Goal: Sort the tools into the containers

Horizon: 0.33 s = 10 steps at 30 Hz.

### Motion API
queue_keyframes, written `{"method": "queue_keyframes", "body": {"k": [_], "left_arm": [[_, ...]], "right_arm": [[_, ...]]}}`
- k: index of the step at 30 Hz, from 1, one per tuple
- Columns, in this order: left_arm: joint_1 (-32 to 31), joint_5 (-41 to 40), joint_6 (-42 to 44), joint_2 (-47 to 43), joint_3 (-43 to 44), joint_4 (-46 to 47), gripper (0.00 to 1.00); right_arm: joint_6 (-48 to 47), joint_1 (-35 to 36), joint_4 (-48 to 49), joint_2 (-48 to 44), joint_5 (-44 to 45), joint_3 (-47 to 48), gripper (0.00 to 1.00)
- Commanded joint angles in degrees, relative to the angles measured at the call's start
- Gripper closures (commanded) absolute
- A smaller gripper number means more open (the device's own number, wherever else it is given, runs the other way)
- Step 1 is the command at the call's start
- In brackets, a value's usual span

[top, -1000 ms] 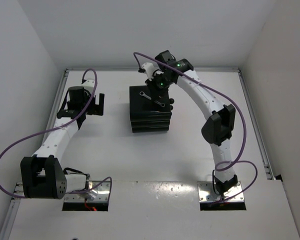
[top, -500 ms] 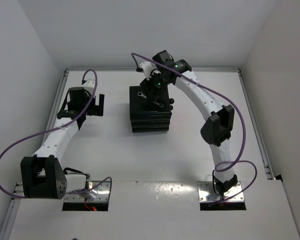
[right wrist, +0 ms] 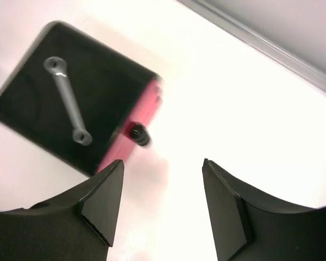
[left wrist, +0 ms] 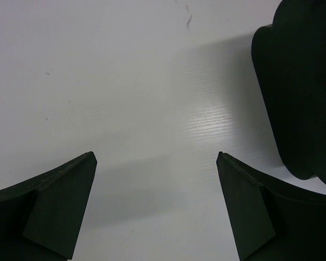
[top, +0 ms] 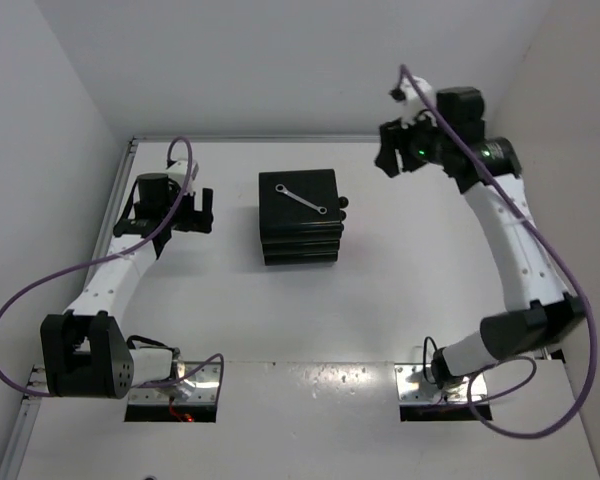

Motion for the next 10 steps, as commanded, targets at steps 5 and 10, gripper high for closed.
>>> {"method": "queue_keyframes", "body": {"k": [5, 10], "left_arm": [[1.2, 3.8, -0.8, -0.4, -3.3, 2.1, 0.00], [4.0, 6.2, -0.3, -1.7, -5.2, 4.1, 0.00]], "right_arm": [[9.0, -15.4, 16.0, -12.2, -4.1, -35.9, 0.40], [8.4, -23.9, 19.3, -16.0, -10.7, -44.1, 0.39]]}}
